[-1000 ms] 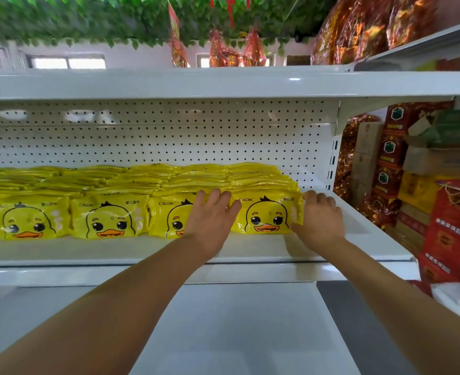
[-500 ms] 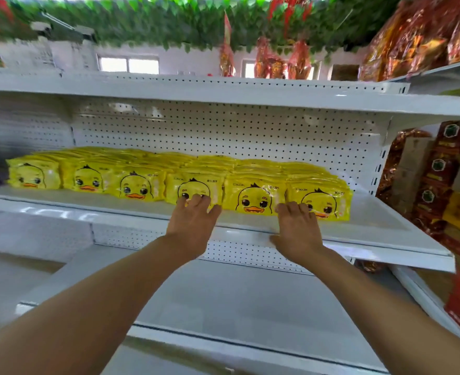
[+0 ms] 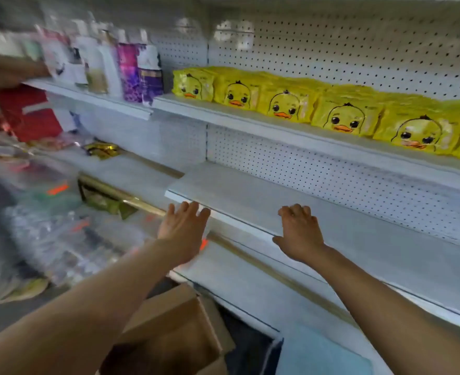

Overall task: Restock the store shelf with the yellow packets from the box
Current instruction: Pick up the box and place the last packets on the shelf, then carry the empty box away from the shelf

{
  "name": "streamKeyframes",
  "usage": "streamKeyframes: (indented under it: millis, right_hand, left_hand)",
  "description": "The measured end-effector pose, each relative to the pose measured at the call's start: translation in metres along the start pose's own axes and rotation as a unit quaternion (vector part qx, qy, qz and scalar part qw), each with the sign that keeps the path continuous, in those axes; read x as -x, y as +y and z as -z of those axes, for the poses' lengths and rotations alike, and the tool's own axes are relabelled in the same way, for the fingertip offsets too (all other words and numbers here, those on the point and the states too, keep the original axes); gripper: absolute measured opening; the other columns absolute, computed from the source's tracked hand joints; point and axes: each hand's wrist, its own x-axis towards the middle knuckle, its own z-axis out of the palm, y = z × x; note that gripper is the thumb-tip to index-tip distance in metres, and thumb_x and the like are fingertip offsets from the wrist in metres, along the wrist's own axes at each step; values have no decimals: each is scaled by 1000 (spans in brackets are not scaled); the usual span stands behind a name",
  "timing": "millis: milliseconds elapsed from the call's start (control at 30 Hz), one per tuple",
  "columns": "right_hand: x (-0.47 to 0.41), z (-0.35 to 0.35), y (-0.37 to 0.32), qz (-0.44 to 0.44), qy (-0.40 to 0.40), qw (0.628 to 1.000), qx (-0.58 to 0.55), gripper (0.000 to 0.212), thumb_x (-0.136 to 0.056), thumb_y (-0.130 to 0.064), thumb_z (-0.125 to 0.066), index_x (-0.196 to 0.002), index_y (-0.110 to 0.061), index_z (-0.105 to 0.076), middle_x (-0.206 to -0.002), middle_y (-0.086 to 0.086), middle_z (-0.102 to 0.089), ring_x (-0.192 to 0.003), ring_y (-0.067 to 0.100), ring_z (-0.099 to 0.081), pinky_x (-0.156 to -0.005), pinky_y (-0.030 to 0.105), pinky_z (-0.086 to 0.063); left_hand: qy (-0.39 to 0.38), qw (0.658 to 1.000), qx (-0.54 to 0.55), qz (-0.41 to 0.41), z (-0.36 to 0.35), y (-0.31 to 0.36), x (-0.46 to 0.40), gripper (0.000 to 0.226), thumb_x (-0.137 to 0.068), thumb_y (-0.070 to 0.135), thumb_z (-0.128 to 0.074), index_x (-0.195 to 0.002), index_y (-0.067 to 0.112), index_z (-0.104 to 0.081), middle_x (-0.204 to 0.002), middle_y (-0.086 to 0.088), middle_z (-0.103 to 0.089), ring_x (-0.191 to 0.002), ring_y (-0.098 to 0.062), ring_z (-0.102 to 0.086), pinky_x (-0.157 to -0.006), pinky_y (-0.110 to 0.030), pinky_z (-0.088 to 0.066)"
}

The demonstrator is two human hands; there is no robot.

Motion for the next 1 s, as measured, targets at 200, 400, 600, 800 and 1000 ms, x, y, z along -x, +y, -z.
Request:
streamKeyframes:
  millis: [200, 400, 600, 800, 1000]
  right_hand:
    - [12, -94, -72, 33, -115, 993, 6, 57, -85, -37, -62, -130, -13, -37, -133, 11, -39, -124, 29, -34, -98, 36, -36]
    - [12, -192, -113, 62, -206, 976, 25, 59, -86, -36, -61, -134, -14, -34, -135, 9, -38, -126, 27, -34, -99, 34, -38]
    - [-2, -287, -134, 82, -285, 955, 19, 54, -88, -30, -59, -132, -11, -36, -131, 10, -40, -119, 27, -42, -97, 35, -41]
    - [-21, -390, -135, 72, -348, 934, 23, 57, -87, -29, -61, -134, -11, -34, -134, 12, -40, -123, 28, -44, -99, 37, -41]
    - [-30, -489, -131, 62, -381, 921, 53, 59, -86, -27, -62, -134, -9, -32, -133, 15, -40, -124, 31, -42, -98, 39, -40]
  left_hand:
    - [-106, 988, 59, 92, -96, -74, 76, 57, -85, 28, -55, -136, 23, -32, -137, -5, -38, -126, -25, -37, -99, -39, -31]
    - [-206, 955, 115, 179, -195, -118, 138, 56, -86, 32, -55, -136, 23, -32, -135, -3, -41, -125, -24, -41, -100, -38, -33]
    - [-300, 905, 148, 261, -295, -138, 176, 72, -85, 39, -60, -144, 23, -22, -143, -3, -37, -130, -24, -39, -105, -40, -34]
    - [-363, 845, 197, 339, -393, -139, 190, 75, -82, 38, -65, -142, 24, -23, -140, -4, -41, -128, -25, -41, -103, -41, -36]
    - [-395, 795, 251, 387, -491, -128, 199, 78, -83, 36, -66, -144, 23, -19, -142, -7, -39, -128, -29, -41, -103, -46, -36]
